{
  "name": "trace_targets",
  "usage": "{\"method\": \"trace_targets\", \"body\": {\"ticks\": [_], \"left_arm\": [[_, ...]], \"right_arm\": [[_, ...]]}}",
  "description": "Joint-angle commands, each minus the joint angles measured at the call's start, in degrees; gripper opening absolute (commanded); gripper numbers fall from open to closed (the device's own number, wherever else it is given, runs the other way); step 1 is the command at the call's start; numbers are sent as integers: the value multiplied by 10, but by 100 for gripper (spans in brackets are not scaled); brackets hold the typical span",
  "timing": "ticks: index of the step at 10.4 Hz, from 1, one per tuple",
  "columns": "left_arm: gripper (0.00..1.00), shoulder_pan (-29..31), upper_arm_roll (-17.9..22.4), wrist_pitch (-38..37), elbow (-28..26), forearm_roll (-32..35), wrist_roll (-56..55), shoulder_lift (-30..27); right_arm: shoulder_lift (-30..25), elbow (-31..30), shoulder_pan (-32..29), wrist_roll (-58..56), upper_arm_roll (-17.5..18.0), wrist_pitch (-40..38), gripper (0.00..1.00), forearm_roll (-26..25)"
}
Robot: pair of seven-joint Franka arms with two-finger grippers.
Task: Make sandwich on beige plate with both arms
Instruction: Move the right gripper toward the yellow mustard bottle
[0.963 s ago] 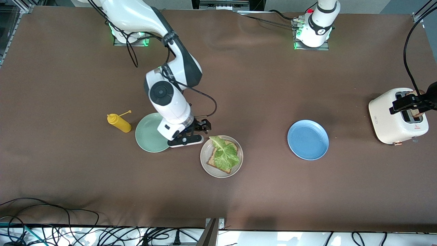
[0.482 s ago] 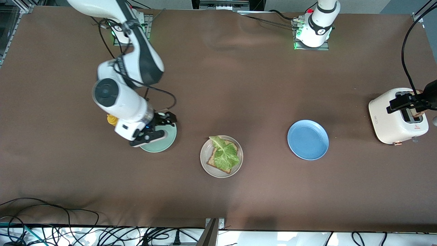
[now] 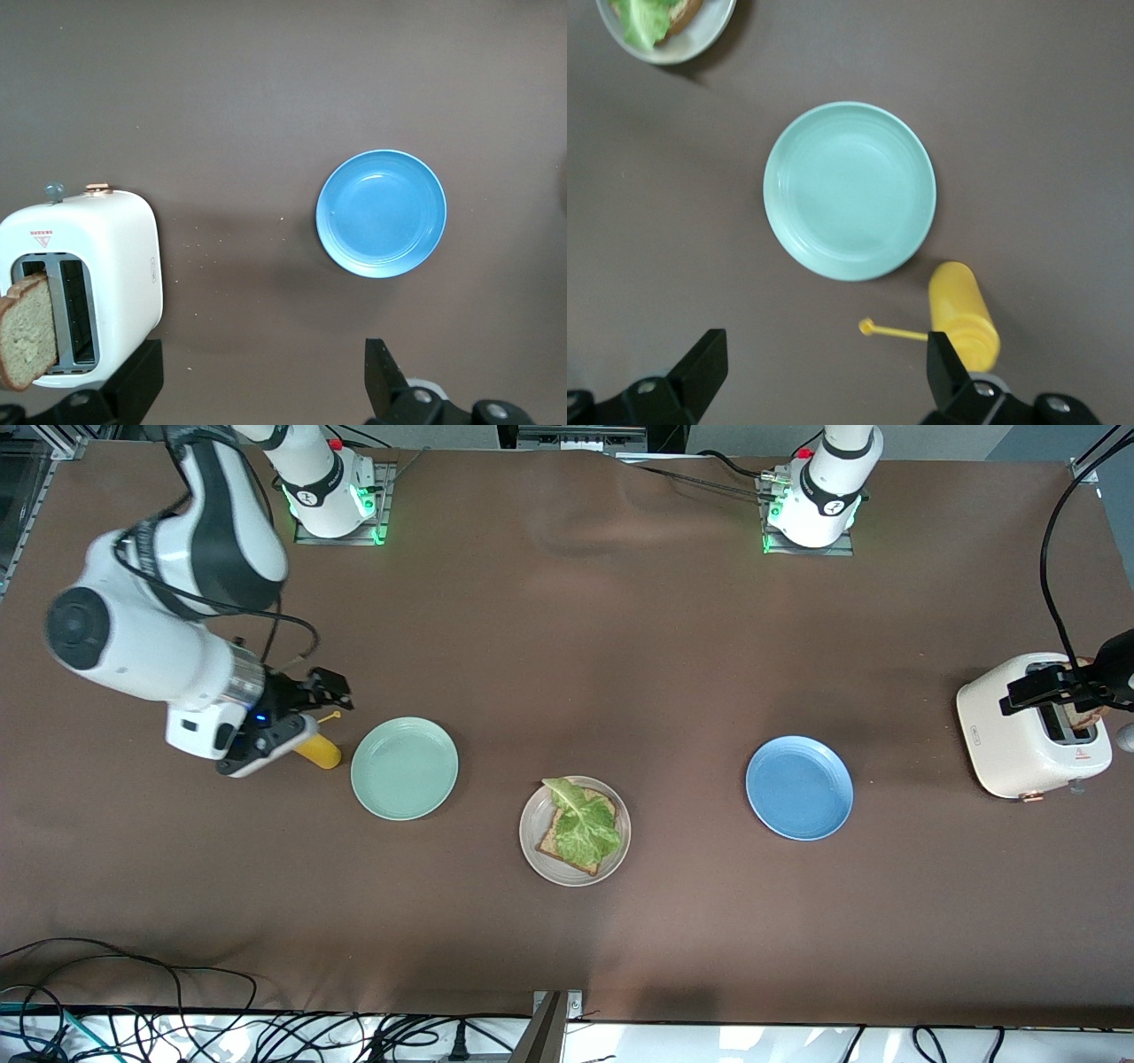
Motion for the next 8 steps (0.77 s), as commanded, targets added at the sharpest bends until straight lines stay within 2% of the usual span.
{"method": "trace_targets", "body": {"ticks": [1, 5, 8], "left_arm": [[100, 5, 3, -12, -3, -3, 13, 0], [100, 15, 6, -17, -3, -2, 14, 1], [100, 14, 6, -17, -3, 13, 14, 2]], "right_arm": [[-49, -48, -57, -135, 20, -8, 100, 2], [-87, -94, -118, -355, 15, -15, 100, 6], [-84, -95, -131, -499, -27, -42, 100, 23]]}}
